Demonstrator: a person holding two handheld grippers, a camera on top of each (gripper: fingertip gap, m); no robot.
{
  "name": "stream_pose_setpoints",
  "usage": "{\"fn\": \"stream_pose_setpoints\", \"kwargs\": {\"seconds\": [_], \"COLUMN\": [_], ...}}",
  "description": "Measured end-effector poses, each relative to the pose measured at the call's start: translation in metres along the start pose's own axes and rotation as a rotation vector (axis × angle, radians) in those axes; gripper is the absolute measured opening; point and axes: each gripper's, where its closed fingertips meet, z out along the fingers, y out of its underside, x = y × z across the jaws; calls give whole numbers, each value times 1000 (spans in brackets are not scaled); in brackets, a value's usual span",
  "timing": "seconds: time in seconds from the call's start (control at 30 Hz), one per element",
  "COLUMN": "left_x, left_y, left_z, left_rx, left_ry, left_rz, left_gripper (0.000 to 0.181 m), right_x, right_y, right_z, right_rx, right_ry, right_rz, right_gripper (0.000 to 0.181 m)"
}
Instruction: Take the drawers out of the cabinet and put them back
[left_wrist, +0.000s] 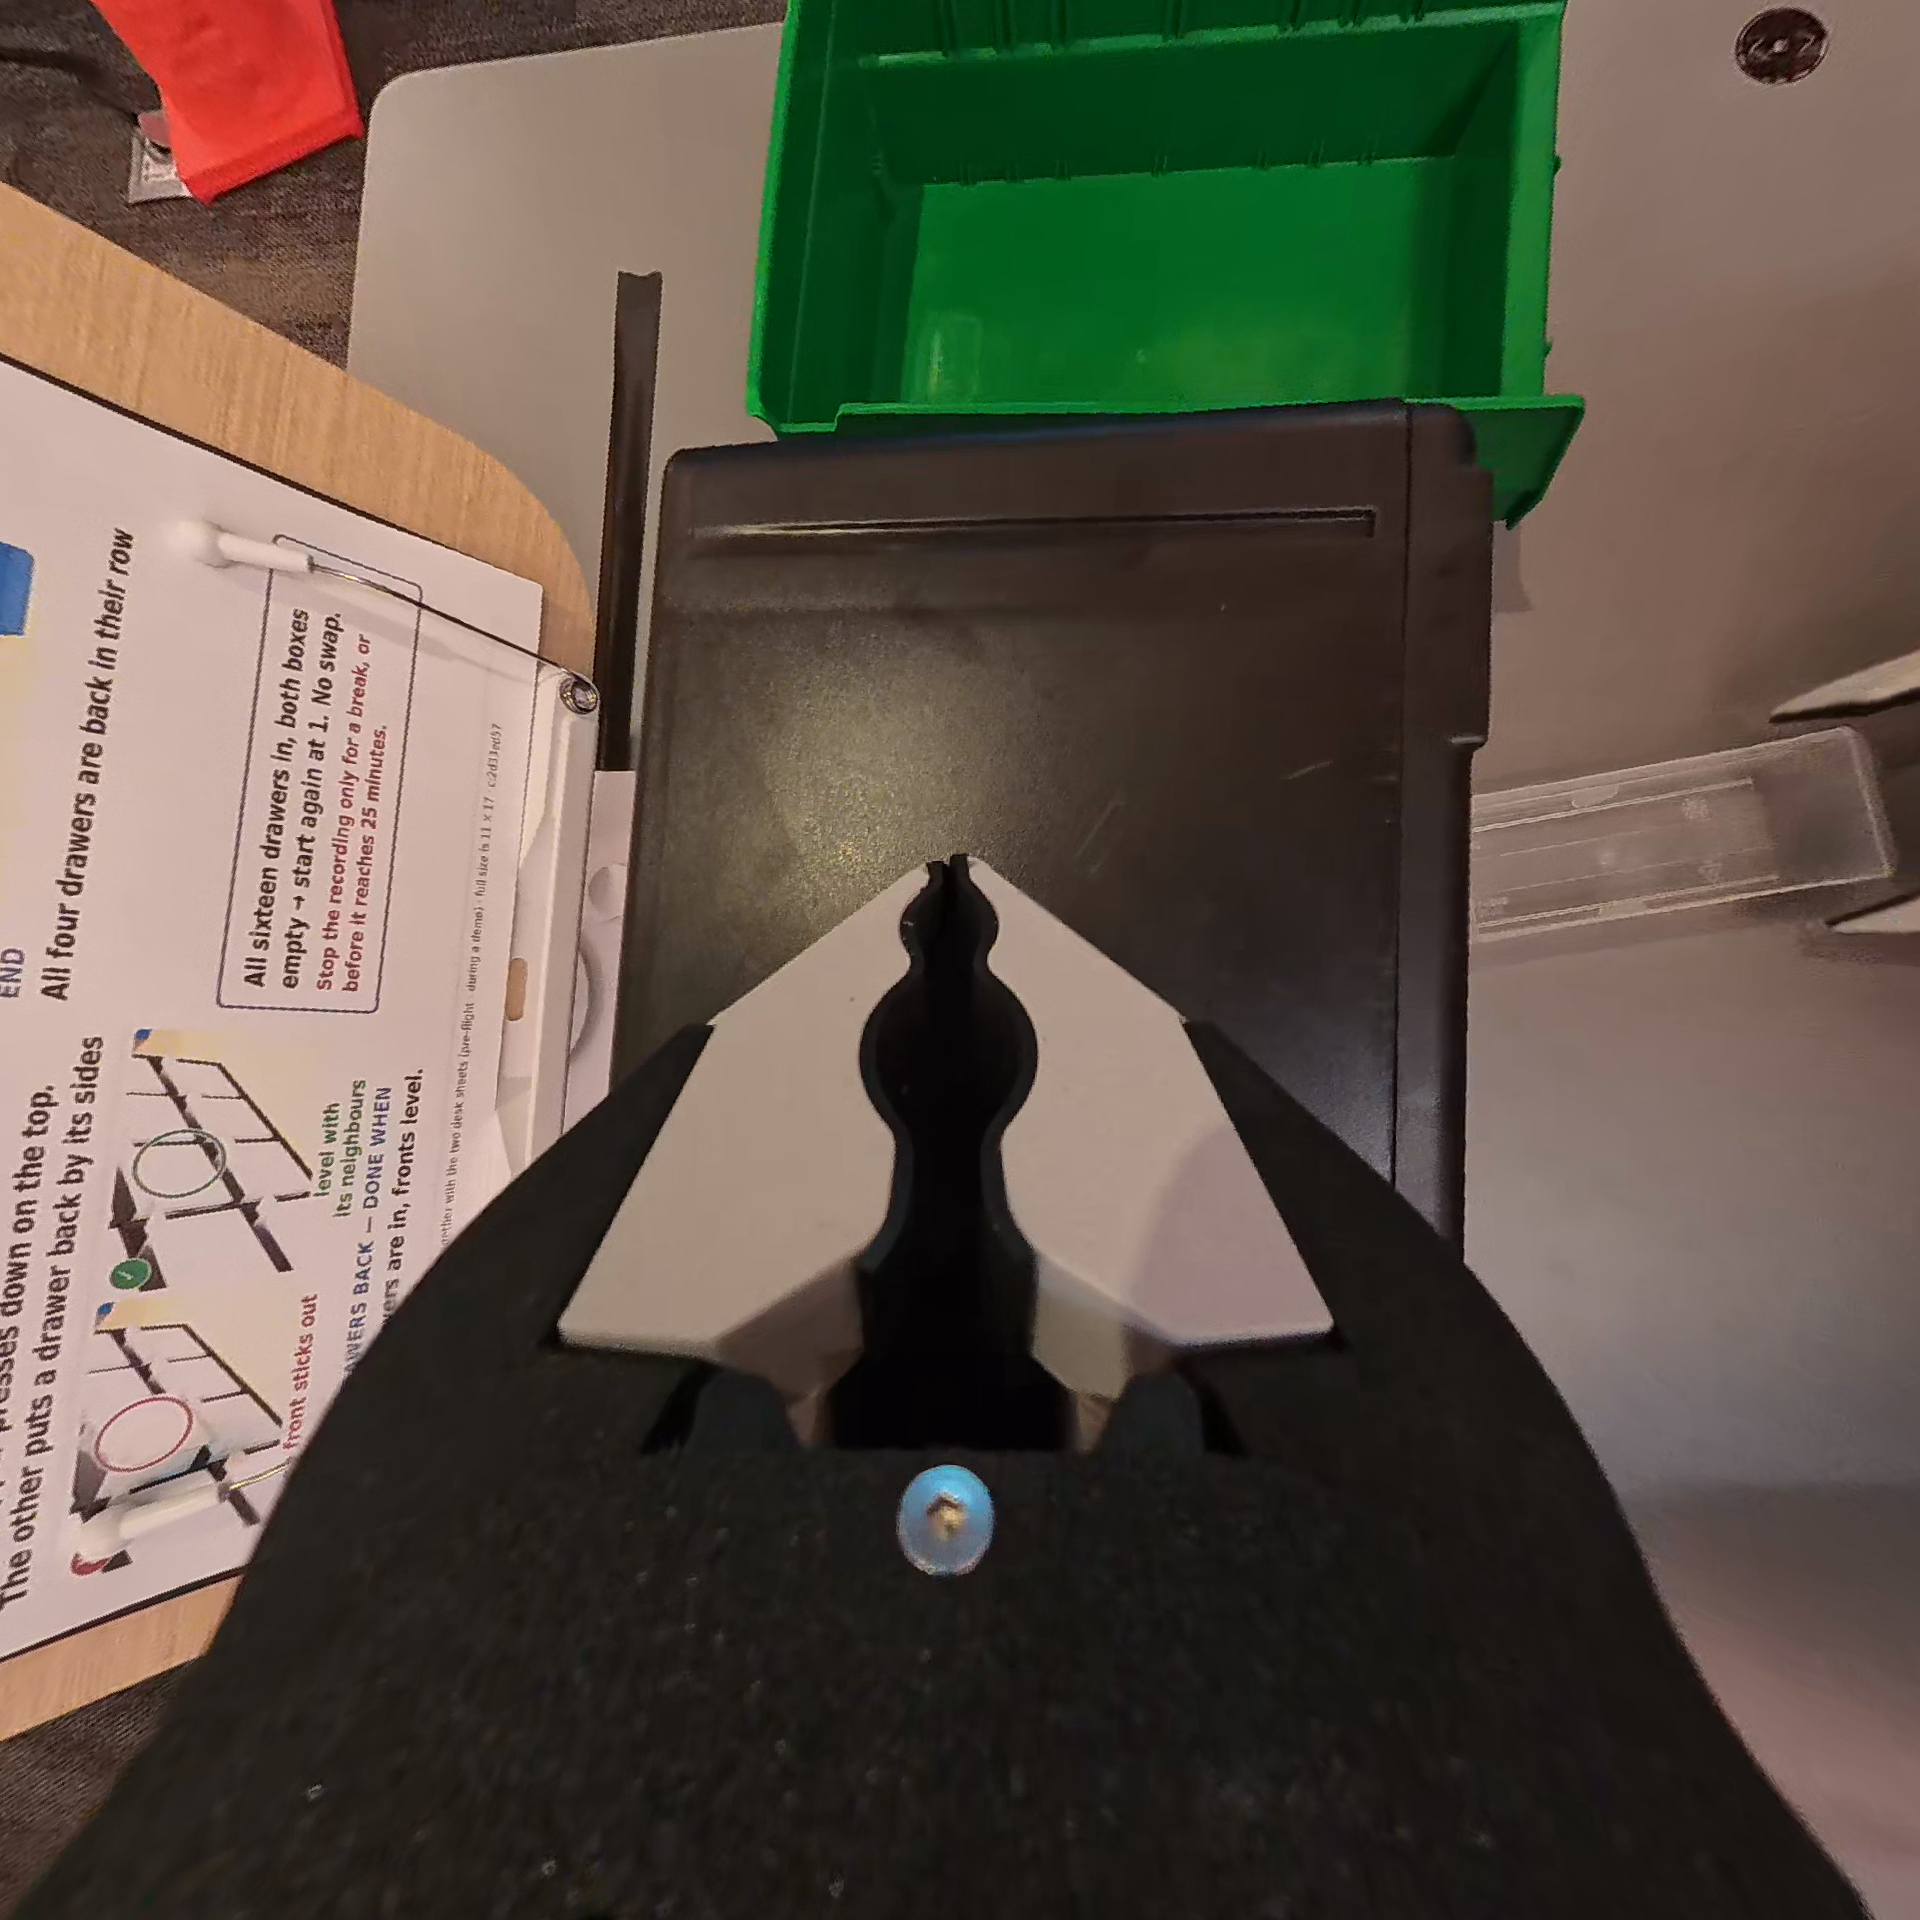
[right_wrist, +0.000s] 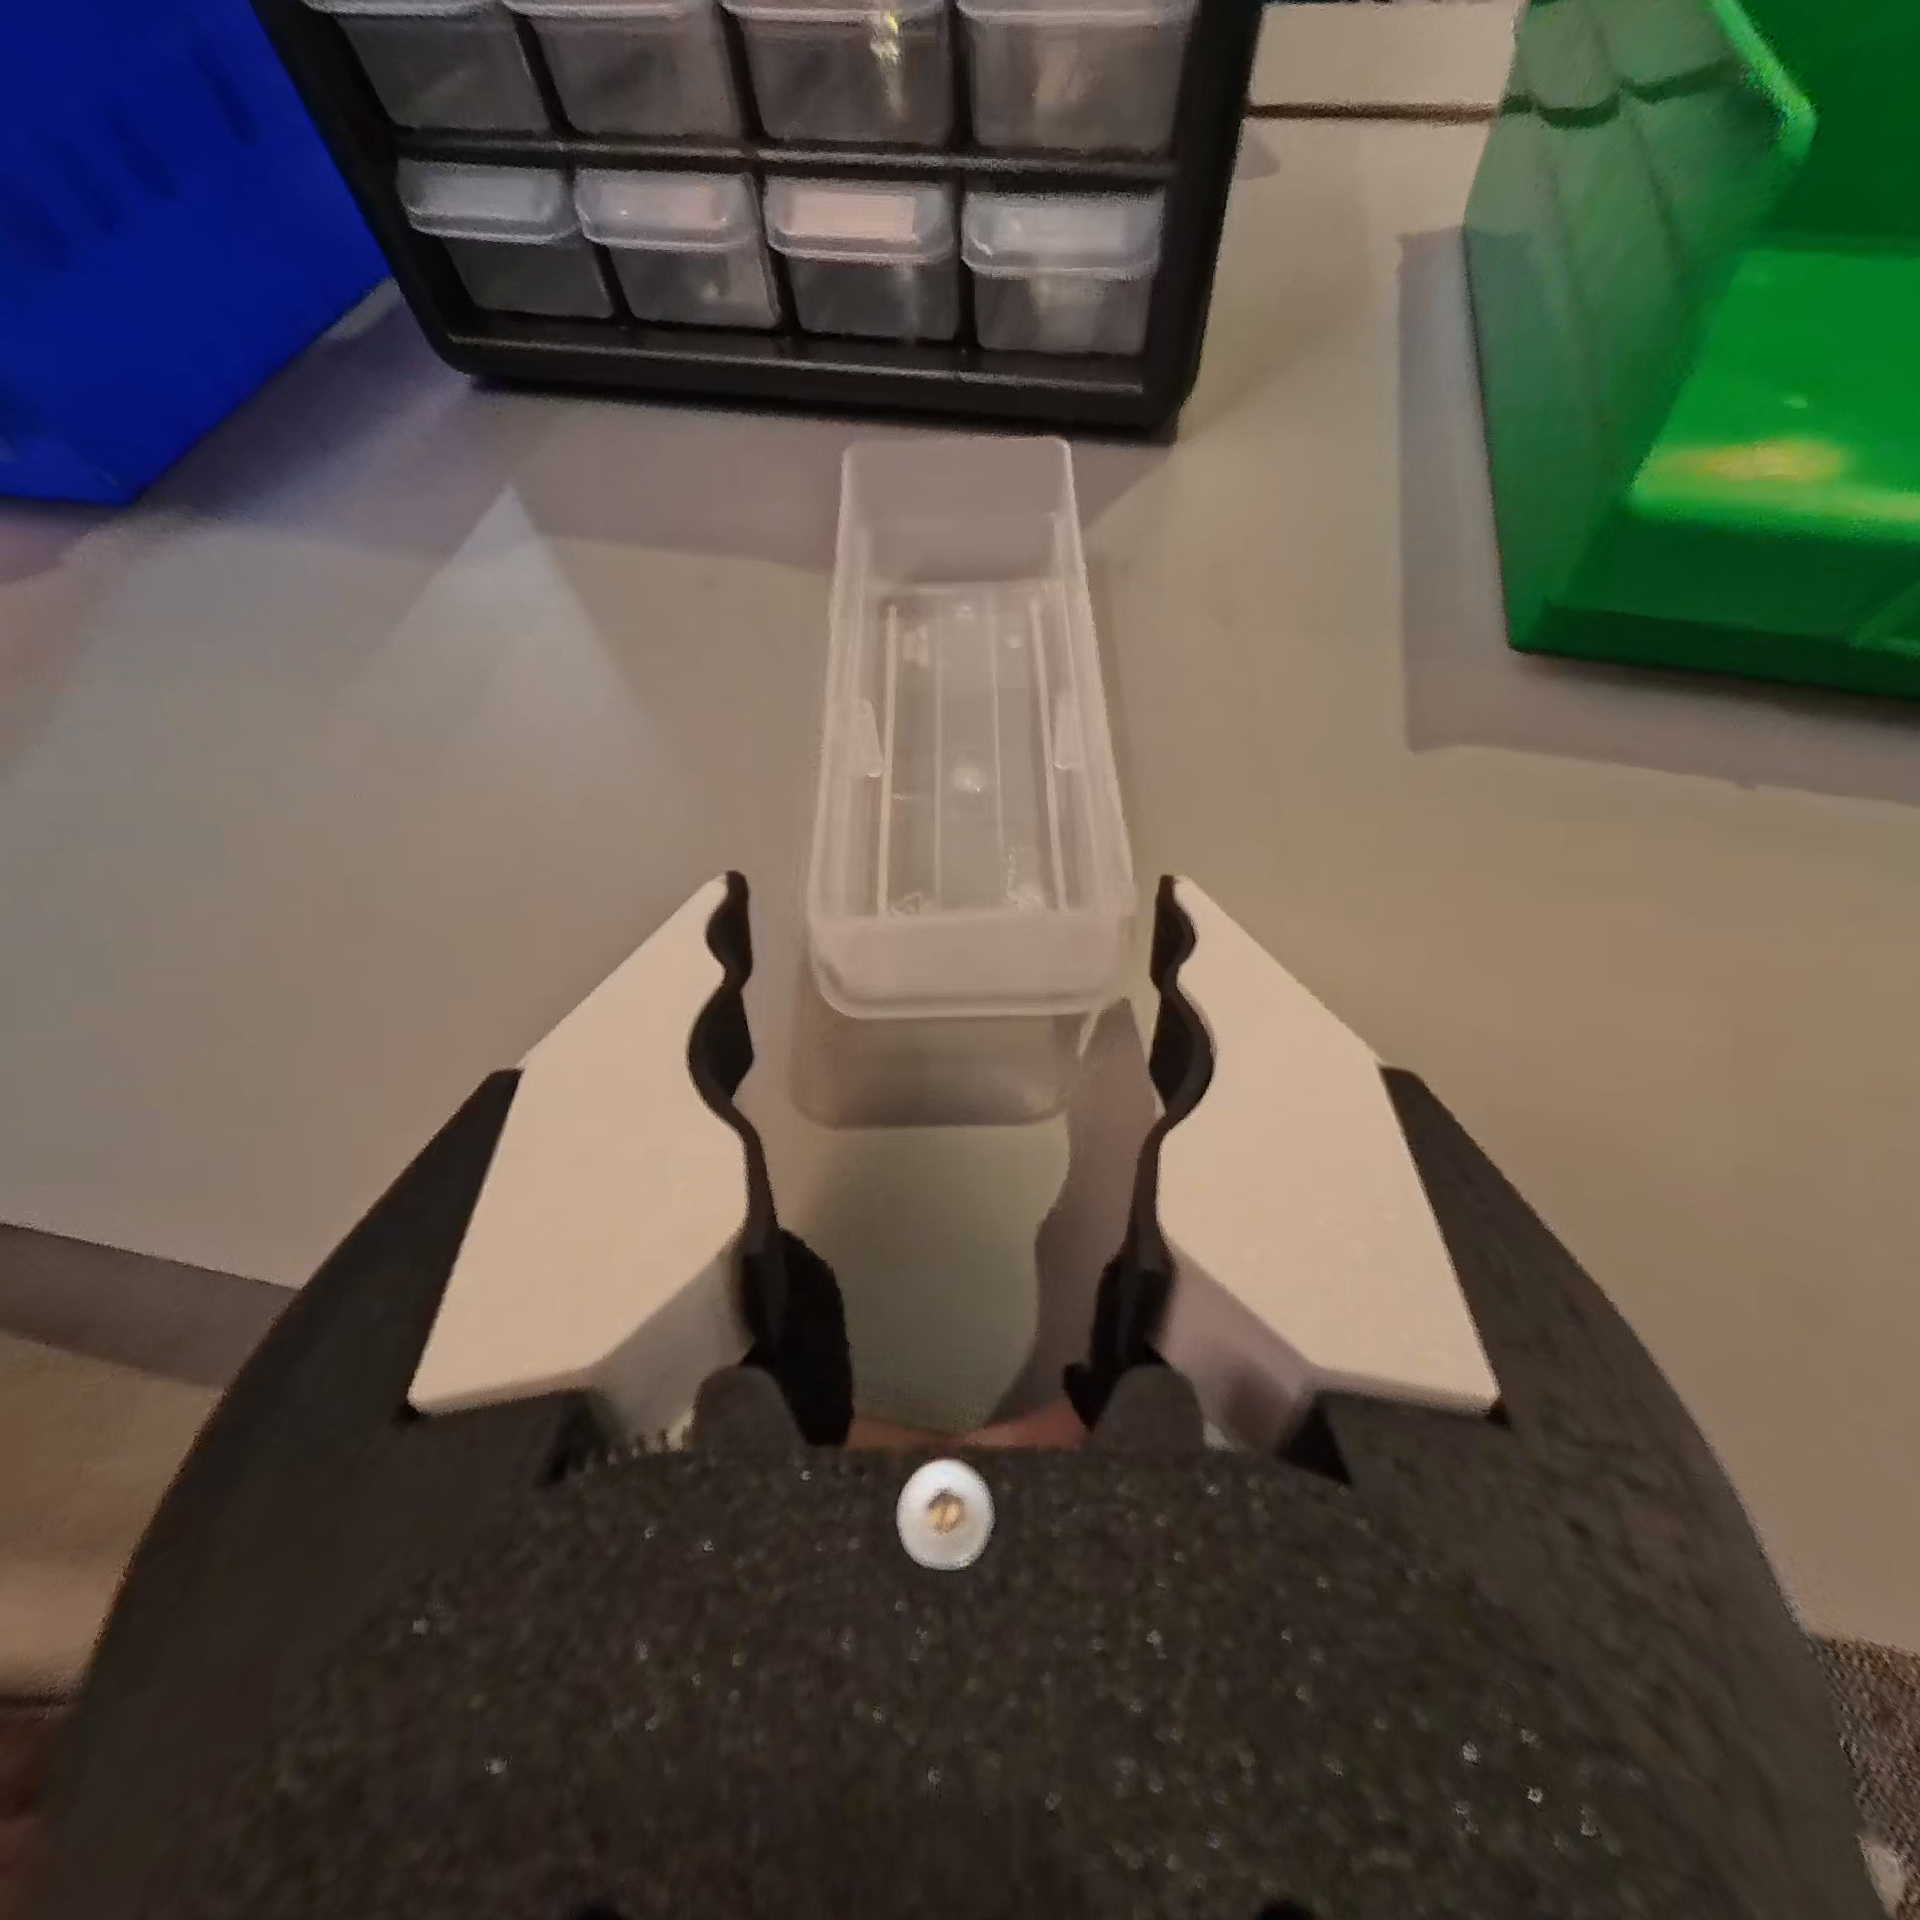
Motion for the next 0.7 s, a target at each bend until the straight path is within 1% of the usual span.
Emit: {"fn": "stream_pose_setpoints", "kwargs": {"seconds": [0.07,0.1,0.13,0.17,0.27,0.37,0.57,0.7], "left_x": [0,0,0,0,0,0,0,0], "left_y": [0,0,0,0,0,0,0,0], "left_z": [0,0,0,0,0,0,0,0], "left_rx": [9,11,11,8,-10,-25,-21,-7], "left_ry": [6,6,6,4,-9,-17,-16,-12], "left_rz": [-10,-12,-14,-16,-2,10,6,-5], "left_gripper": [0,0,0,0,0,0,0,0], "right_x": [-3,4,11,12,10,12,22,21], "right_y": [-4,-3,1,5,8,6,-13,-39], "right_z": [5,10,14,17,21,19,2,-7], "right_rx": [0,-23,-59,-92,-108,-102,-40,7], "right_ry": [27,96,146,150,92,86,112,133], "right_rz": [-67,-98,-116,-111,-38,-12,25,35], "right_gripper": [78,77,73,67,66,65,66,66]}}
